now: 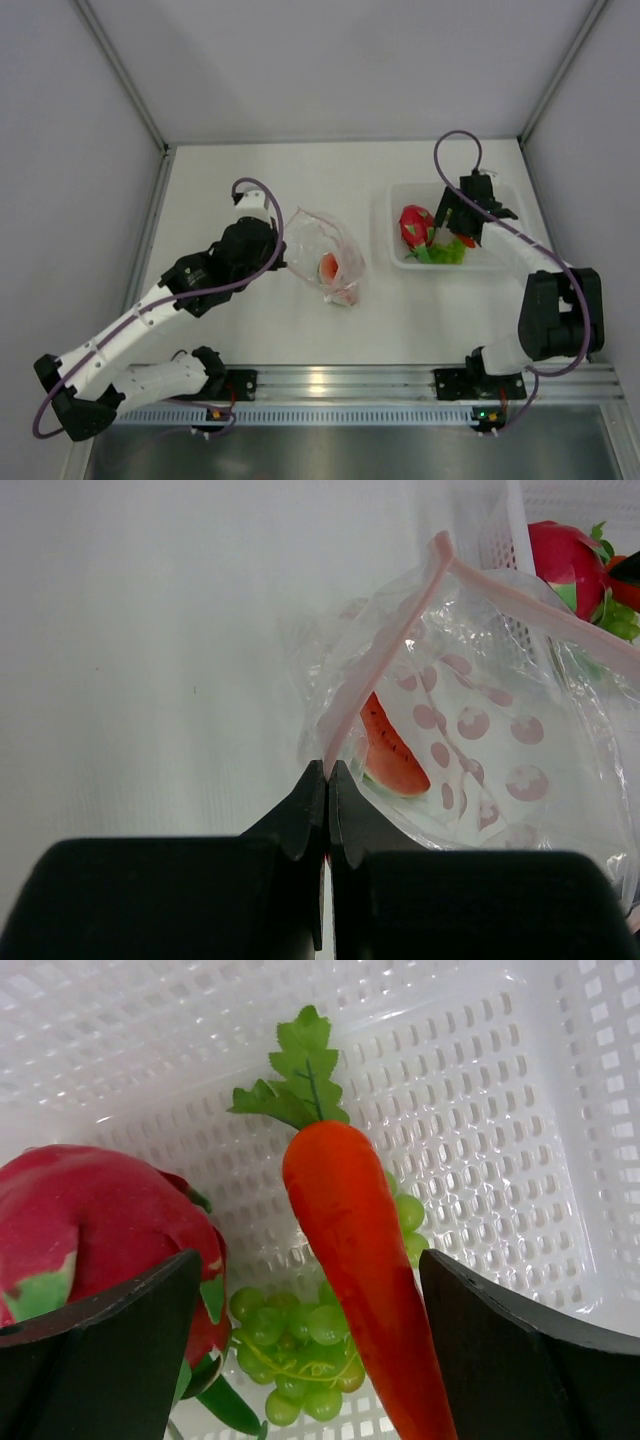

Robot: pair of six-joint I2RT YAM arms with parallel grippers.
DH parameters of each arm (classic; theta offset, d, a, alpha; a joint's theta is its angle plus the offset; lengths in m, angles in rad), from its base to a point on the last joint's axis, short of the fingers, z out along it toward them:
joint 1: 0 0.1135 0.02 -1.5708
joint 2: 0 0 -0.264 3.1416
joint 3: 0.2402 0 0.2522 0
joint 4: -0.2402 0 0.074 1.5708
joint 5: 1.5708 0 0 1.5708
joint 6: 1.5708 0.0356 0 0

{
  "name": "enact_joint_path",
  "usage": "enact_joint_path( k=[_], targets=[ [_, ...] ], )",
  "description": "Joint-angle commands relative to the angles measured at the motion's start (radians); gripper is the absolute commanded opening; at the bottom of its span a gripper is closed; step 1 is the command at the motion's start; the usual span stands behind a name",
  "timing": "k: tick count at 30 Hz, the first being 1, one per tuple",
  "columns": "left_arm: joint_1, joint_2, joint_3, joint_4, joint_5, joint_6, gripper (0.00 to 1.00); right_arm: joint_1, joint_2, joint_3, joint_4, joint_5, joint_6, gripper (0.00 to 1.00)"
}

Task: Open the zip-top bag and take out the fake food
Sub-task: Place the fake vegetable in the bin, then pick up the fake fruit from the zipper food storage bag.

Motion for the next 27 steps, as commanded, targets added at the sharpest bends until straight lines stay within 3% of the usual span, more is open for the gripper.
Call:
enact_joint_path(
  k=[1, 4, 8, 10, 11, 12, 13, 14, 15, 17, 22, 27],
  targets=[
    [0.005, 0.015, 0.055, 0.000, 0.055, 0.023, 0.00, 0.002, -0.089, 0.068, -0.037, -0.018, -0.019, 0.90],
    [0.005, 0.033, 0.068, 0.001, 0.075, 0.015, 0.00, 0.046, -0.164, 0.102, -0.118, 0.039, -0.044, 0.95],
    [0.007, 0.072, 0.086, 0.006, 0.105, 0.003, 0.00, 0.260, -0.271, 0.137, -0.195, 0.316, -0.108, 0.99],
    [0.005, 0.079, 0.095, 0.004, 0.112, -0.012, 0.00, 0.304, -0.344, 0.125, -0.171, 0.216, -0.099, 1.00],
    [0.005, 0.084, 0.098, 0.004, 0.103, -0.021, 0.00, 0.312, -0.370, 0.088, -0.140, 0.106, -0.093, 1.00],
    [0.005, 0.084, 0.097, 0.007, 0.096, -0.029, 0.00, 0.310, -0.398, 0.067, -0.099, -0.130, -0.108, 0.99],
    [0.005, 0.085, 0.097, 0.007, 0.090, -0.047, 0.00, 0.310, -0.456, 0.047, -0.030, -0.207, -0.099, 0.99],
    [0.005, 0.085, 0.094, 0.007, 0.081, -0.057, 0.00, 0.316, -0.487, -0.013, 0.030, -0.282, -0.041, 0.97],
    [0.005, 0.081, 0.089, 0.007, 0.076, -0.066, 0.00, 0.324, -0.508, -0.019, 0.052, -0.301, -0.010, 0.88],
    [0.005, 0.070, 0.060, 0.016, 0.060, -0.115, 0.00, 0.399, -0.541, 0.010, -0.021, -0.218, 0.048, 0.81],
    [0.005, 0.042, 0.017, 0.075, 0.063, -0.193, 0.00, 0.589, -0.617, 0.076, -0.077, -0.128, 0.154, 0.51],
    [0.004, 0.078, 0.038, 0.076, 0.056, -0.250, 0.00, 0.814, -0.488, 0.283, -0.261, 0.026, 0.150, 0.40]
  ],
)
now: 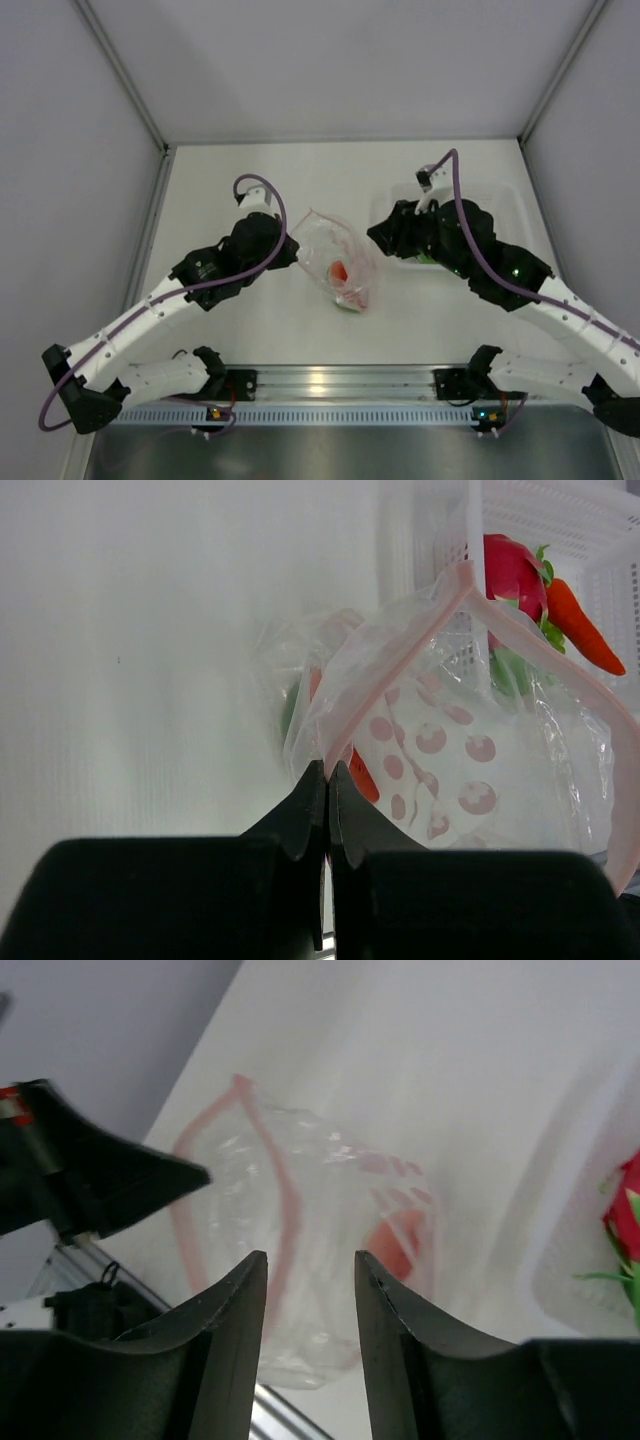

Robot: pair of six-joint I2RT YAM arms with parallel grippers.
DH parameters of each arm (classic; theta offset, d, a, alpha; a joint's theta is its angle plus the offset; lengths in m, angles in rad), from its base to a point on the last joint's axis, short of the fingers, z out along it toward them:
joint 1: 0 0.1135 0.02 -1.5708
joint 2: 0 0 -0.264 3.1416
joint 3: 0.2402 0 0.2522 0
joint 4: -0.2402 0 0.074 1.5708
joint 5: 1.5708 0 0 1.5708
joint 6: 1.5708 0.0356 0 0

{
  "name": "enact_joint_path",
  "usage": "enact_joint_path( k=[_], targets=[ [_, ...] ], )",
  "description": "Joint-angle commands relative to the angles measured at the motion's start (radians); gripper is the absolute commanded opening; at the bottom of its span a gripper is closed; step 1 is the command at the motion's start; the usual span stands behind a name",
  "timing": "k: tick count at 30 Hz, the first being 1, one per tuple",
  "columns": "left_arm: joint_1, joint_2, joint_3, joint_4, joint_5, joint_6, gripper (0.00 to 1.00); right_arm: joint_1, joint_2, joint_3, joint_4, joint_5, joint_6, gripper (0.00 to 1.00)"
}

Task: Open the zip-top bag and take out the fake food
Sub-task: Pick up the fake fruit from the zipper food storage bag.

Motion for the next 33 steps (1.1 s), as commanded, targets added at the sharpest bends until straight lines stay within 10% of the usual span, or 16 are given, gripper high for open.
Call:
enact_joint_path(
  k=[1, 10, 33],
  targets=[
    [0.001, 0.019, 0.022, 0.060, -0.017, -0.071, 0.00, 0.184, 0.103, 0.175, -0.124, 0.146, 0.019, 0.40],
    [0.000, -0.052, -0.015, 0.092, -0.028, -0.176, 0.00, 0.375, 0.469, 0.507, -0.356, 0.324, 0.003, 0.31],
    [0.000, -0.096, -0.140, 0.228, 0.043, -0.217, 0.00, 0.247, 0.864, 0.436, -0.286, 0.126, -0.061, 0.22]
  ],
)
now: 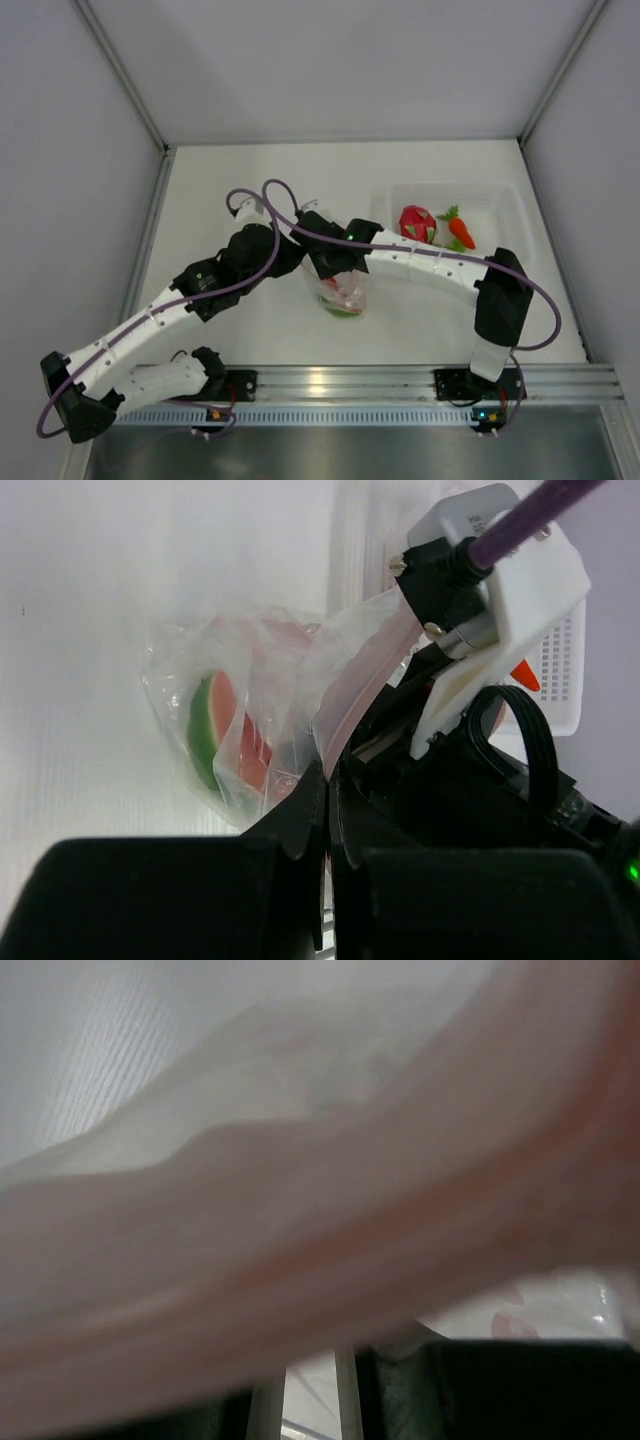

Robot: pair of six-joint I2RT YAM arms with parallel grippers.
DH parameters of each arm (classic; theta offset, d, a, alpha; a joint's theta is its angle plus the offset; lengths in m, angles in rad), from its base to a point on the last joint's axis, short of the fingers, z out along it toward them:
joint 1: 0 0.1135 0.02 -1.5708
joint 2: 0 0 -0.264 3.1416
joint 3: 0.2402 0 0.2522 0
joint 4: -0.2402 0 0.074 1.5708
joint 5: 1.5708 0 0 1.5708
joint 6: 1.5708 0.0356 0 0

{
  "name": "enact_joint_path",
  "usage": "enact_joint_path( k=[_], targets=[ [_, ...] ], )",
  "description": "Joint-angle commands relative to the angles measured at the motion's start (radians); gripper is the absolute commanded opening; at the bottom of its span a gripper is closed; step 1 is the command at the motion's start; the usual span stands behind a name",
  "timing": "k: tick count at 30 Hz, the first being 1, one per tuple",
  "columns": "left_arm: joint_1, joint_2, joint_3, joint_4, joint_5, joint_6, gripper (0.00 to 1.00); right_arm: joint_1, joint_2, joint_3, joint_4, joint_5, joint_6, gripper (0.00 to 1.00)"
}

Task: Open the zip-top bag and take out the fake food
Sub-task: Pick up the fake fruit from the zipper food storage bag.

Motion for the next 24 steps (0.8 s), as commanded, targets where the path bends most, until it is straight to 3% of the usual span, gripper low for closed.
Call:
enact_joint_path(
  k=[1, 15, 24],
  targets=[
    [-0.003, -0.054, -0.013, 0.082, -0.021, -0.010, 0.00, -0.022, 0.041, -0.019, 0.048, -0.086, -0.031, 0.22],
    [-0.003, -0.182, -0.114, 0.081, -0.031, -0.010, 0.00, -0.016, 0.078, -0.169, 0.187, -0.188, -0.013, 0.18],
    [-0.003, -0.197, -0.193, 0.081, -0.019, -0.015, 0.00, 0.039, 0.112, -0.170, 0.192, -0.188, -0.089, 0.21]
  ],
)
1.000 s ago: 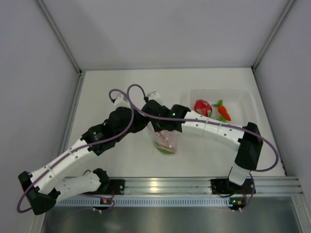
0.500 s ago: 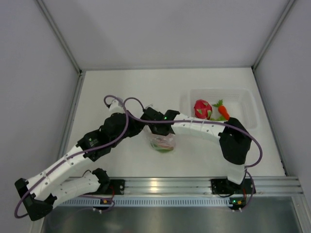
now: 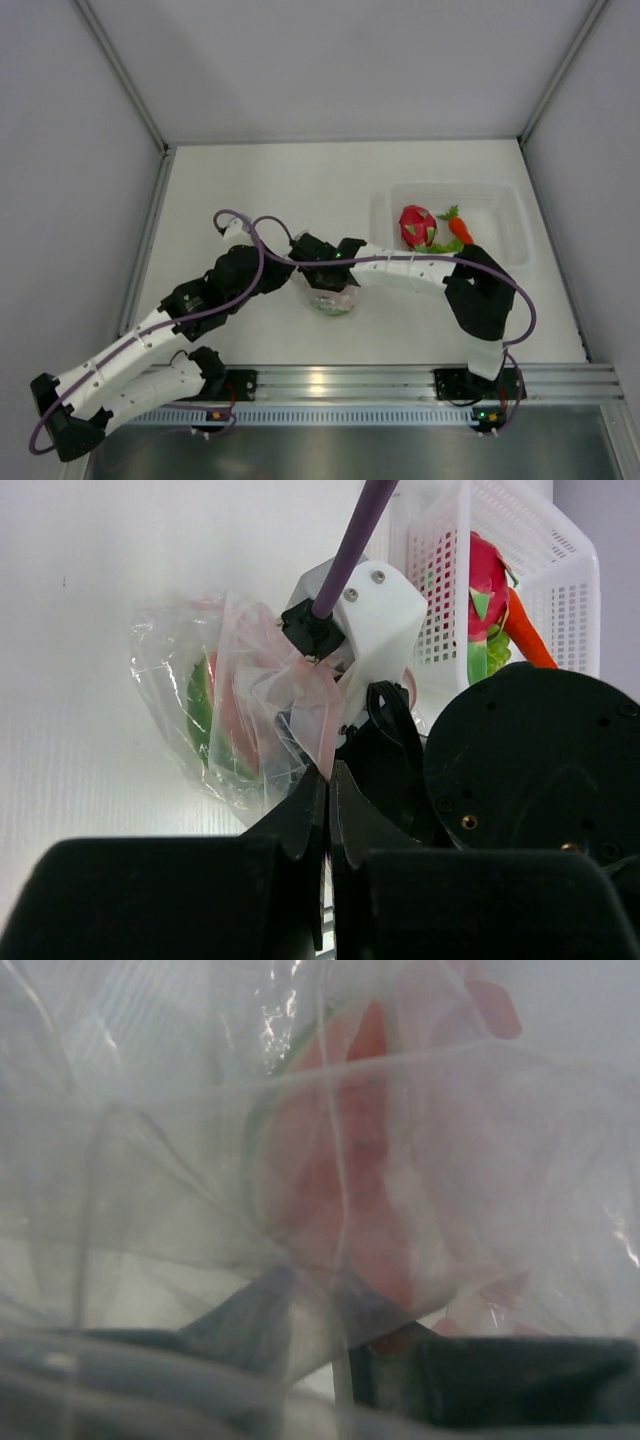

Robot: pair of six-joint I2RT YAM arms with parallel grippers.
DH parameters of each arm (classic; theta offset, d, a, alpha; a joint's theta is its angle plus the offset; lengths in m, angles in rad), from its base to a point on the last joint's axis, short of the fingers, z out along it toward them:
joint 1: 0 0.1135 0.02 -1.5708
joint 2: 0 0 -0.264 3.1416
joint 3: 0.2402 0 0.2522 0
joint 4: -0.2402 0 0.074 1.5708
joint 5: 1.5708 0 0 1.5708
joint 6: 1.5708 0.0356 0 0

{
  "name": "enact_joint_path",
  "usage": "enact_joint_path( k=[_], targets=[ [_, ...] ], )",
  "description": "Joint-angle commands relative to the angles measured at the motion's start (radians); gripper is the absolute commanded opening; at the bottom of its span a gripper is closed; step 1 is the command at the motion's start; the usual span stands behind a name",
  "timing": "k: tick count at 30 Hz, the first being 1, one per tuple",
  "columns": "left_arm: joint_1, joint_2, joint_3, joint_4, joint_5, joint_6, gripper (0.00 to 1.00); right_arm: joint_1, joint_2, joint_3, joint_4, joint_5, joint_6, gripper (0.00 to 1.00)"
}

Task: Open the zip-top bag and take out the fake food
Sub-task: Pick up the fake fruit from the zipper food storage bag.

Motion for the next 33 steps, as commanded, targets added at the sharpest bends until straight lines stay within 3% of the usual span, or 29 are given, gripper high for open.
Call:
enact_joint_path(
  k=[1, 13, 33],
  targets=[
    [-0.002, -0.027, -0.009, 0.058, -0.009, 0.001, 0.00, 0.032, 0.021, -0.005, 0.042, -0.013, -0.031, 0.22],
    [-0.002, -0.040, 0.014, 0.056, 0.023, 0.042, 0.00, 0.043, 0.070, -0.028, 0.113, -0.137, -0.039, 0.31],
    [-0.001, -0.036, 0.002, 0.056, 0.032, 0.053, 0.00, 0.049, -0.057, -0.092, 0.274, -0.298, -0.002, 0.28]
  ],
)
